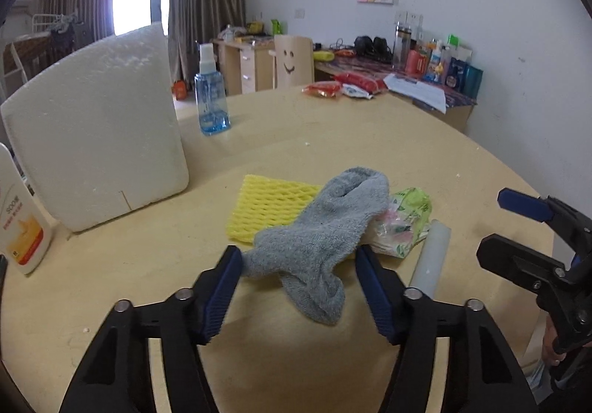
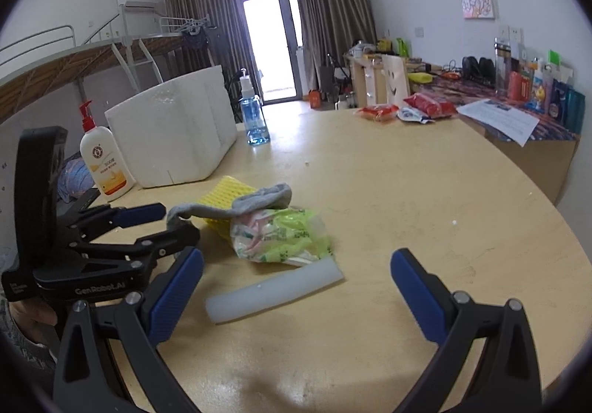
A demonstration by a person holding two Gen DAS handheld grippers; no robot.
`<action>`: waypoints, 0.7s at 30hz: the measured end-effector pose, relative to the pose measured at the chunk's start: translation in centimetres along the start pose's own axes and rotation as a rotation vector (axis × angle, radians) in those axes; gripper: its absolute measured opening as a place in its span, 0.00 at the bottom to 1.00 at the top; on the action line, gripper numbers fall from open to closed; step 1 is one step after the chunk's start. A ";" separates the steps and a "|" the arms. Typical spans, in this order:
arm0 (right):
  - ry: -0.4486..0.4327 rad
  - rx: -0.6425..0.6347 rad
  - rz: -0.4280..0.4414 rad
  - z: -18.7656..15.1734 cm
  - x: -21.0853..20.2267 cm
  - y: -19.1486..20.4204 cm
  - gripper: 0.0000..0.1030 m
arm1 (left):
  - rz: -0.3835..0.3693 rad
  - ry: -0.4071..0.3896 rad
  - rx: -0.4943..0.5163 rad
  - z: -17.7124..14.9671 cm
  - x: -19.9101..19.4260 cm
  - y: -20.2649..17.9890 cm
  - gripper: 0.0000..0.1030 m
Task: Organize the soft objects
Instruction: 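Grasp the grey sock with the left tool, then grasp the green and pink wipes packet with the right tool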
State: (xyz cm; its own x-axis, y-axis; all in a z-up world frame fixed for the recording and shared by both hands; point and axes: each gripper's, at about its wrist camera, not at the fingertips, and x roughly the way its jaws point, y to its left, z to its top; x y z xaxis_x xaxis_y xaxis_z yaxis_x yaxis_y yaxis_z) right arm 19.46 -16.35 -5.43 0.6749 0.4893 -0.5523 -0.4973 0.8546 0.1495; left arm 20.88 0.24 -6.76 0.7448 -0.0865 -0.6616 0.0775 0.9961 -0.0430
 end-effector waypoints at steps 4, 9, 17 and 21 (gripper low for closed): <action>0.010 0.001 0.001 0.2 0.3 0.0 1.00 | 0.001 0.018 0.027 0.2 0.4 -0.6 0.41; 0.031 -0.003 -0.002 0.5 0.9 0.1 1.00 | -0.026 0.037 -0.003 0.4 1.1 -0.2 0.17; 0.093 -0.052 0.004 1.3 2.7 1.0 1.00 | -0.085 0.014 -0.095 0.1 0.5 1.2 0.11; 0.118 -0.081 0.022 1.4 3.6 1.5 0.99 | -0.065 -0.019 -0.121 0.1 -0.2 1.7 0.11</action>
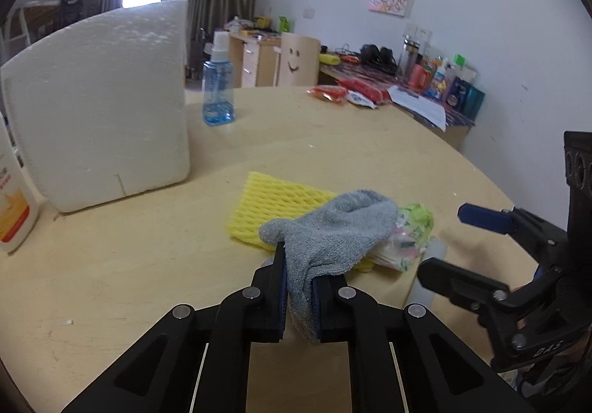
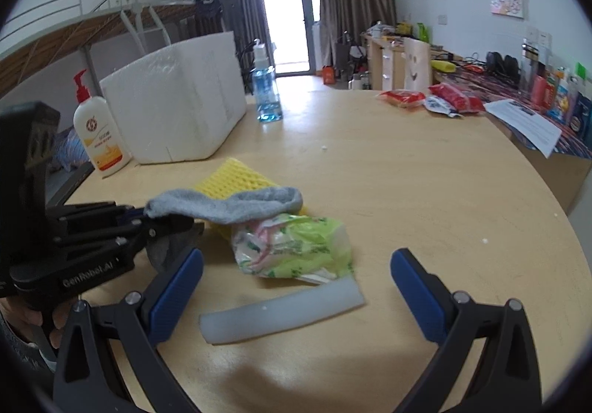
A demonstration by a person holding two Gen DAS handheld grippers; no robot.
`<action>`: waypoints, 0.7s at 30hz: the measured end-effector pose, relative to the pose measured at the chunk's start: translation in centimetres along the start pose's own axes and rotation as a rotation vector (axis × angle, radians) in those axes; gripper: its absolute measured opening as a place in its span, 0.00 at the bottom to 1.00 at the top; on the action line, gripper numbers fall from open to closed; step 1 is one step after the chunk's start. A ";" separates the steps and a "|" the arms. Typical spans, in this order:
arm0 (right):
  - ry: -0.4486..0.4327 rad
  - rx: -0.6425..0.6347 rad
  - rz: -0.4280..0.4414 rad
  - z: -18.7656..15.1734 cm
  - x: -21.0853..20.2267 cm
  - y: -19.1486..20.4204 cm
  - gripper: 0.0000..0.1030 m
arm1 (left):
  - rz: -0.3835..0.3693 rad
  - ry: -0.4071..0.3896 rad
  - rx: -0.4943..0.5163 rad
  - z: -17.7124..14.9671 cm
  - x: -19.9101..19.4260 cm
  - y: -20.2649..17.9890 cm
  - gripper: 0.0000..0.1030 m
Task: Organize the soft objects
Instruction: 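Grasp the green and pink wipes packet with the right tool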
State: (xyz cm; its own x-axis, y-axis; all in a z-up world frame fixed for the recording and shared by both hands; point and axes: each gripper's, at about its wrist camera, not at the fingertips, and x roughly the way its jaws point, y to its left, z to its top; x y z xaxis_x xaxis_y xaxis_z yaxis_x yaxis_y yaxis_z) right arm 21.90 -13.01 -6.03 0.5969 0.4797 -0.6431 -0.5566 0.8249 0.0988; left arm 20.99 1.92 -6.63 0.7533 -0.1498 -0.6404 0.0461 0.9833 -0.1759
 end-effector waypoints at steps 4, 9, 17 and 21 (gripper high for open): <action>0.018 -0.011 0.011 0.4 0.9 0.3 0.99 | 0.007 -0.045 -0.005 0.0 -0.8 0.2 0.11; 0.056 -0.021 0.020 0.9 2.1 0.5 0.82 | 0.011 -0.061 -0.006 0.1 -1.1 0.5 0.11; 0.090 -0.028 -0.014 1.0 3.0 0.8 0.82 | -0.012 -0.064 0.000 0.0 -1.2 0.5 0.11; 0.104 -0.018 -0.011 1.0 3.4 0.7 0.82 | -0.015 -0.060 -0.003 0.0 -1.1 0.5 0.11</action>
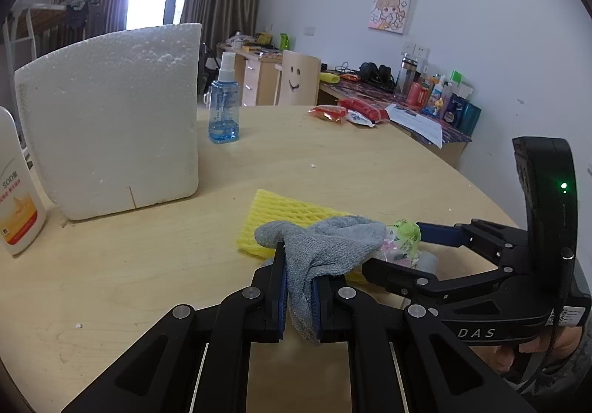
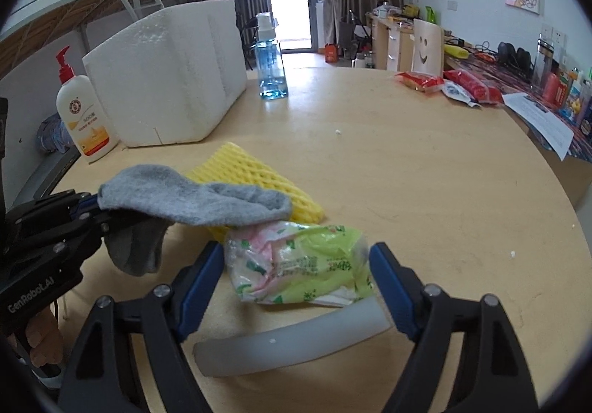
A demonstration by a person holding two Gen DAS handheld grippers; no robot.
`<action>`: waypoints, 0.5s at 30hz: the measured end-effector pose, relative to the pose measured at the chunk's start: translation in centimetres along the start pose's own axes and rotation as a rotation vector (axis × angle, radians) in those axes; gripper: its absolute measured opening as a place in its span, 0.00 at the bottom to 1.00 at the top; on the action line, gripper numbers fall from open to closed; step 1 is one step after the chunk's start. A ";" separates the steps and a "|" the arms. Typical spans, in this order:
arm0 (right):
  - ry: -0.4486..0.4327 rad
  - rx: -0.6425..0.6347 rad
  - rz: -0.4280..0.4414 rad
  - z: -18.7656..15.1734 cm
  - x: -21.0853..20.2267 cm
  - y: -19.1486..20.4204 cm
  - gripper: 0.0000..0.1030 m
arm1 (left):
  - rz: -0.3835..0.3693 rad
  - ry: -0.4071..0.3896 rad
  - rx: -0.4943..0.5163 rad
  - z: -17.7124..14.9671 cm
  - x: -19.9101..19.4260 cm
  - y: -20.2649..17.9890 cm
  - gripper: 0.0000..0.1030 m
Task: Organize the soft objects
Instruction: 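Grasp the green and pink wipes packet with the right tool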
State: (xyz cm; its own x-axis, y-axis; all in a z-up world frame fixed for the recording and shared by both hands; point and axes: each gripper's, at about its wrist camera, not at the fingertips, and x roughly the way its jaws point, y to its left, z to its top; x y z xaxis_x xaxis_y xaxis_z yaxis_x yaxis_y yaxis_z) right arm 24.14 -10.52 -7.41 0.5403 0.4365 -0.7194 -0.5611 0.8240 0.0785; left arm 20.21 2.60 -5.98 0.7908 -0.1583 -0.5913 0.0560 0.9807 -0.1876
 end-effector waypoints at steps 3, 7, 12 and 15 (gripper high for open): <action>0.015 0.008 0.013 0.0 0.3 0.0 0.71 | -0.005 -0.004 -0.003 0.1 -0.1 0.1 0.11; 0.002 0.033 0.023 0.0 0.0 -0.3 0.65 | -0.010 -0.011 -0.005 0.2 -0.3 0.0 0.11; -0.033 0.045 0.027 0.0 -1.3 0.0 0.63 | -0.020 -0.057 -0.001 0.5 -1.8 -0.2 0.11; -0.065 0.046 0.029 0.0 -2.6 0.2 0.63 | -0.014 -0.084 0.006 0.9 -2.8 -0.5 0.11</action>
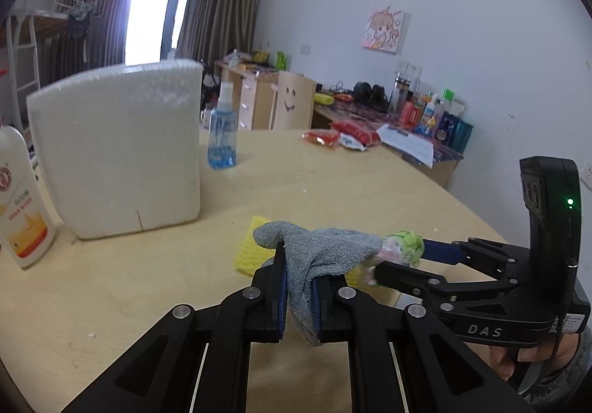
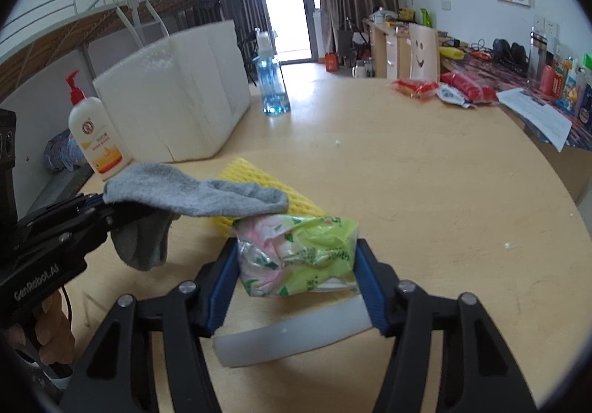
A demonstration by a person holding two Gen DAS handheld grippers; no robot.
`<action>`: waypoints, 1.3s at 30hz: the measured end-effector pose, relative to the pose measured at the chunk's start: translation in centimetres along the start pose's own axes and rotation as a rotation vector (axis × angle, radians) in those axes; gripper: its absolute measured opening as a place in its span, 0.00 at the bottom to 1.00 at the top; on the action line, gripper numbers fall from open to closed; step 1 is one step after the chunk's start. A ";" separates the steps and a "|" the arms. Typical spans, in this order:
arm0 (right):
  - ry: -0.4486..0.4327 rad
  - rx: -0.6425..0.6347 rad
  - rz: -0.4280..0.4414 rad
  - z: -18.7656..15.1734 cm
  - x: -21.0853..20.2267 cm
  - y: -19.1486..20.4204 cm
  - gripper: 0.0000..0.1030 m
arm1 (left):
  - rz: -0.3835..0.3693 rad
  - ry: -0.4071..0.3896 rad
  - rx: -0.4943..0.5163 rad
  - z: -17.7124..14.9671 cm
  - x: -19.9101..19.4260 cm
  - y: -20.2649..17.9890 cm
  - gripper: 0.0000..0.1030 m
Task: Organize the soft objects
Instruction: 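Grasp the green and pink wipes packet with the right tool, then carry the sock in the left tool while the right tool carries the wipes packet toward the foam box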
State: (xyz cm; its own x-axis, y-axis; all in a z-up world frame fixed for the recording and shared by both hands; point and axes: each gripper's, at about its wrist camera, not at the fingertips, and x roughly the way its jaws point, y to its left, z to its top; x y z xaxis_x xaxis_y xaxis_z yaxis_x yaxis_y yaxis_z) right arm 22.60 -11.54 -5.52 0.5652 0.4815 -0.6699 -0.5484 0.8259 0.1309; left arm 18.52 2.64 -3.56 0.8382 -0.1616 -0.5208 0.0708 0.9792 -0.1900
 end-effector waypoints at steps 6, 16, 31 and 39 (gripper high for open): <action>-0.055 0.001 -0.019 -0.1 -2.5 0.1 0.63 | 0.009 -0.053 0.017 0.6 -2.4 -0.7 0.11; -0.153 0.000 -0.021 -0.4 -6.9 0.9 0.63 | 0.034 -0.127 0.055 0.6 -6.7 -2.1 0.11; -0.283 -0.055 0.002 -1.9 -12.6 3.9 0.63 | 0.066 -0.211 0.096 -0.3 -13.0 -3.8 0.11; -0.355 -0.080 0.018 -2.7 -15.2 5.2 0.63 | 0.098 -0.254 0.120 -1.1 -16.2 -4.9 0.11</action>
State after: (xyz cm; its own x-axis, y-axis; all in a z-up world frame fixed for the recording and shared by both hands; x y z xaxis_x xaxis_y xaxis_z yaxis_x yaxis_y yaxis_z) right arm 9.48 -15.36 3.39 0.7263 0.5789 -0.3707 -0.5984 0.7978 0.0736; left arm 3.97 0.27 4.88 0.9515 -0.0451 -0.3042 0.0341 0.9986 -0.0414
